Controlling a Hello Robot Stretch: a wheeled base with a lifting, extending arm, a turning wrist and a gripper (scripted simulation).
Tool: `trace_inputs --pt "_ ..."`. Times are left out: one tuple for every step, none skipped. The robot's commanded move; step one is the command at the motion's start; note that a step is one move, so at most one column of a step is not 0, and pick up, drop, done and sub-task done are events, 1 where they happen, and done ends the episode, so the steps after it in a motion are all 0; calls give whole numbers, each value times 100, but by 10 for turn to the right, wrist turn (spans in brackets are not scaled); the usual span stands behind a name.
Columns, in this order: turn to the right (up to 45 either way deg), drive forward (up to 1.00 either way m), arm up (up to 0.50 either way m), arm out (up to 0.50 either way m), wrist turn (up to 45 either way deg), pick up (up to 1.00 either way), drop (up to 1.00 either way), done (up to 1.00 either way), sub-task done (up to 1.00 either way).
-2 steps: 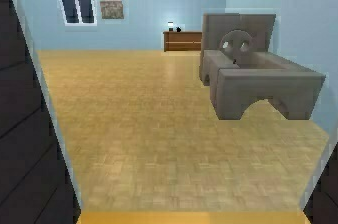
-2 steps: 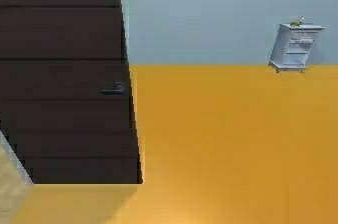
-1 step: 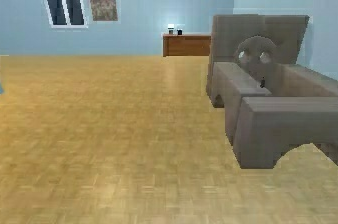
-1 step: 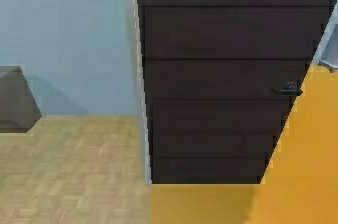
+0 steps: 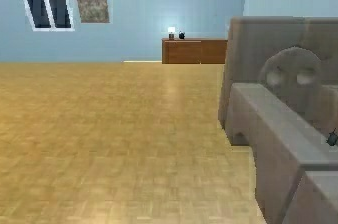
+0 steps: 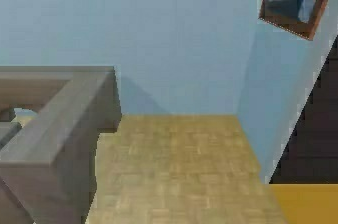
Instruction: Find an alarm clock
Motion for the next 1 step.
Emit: trace_inputs --pt "0 100 0 0 0 0 0 0 0"
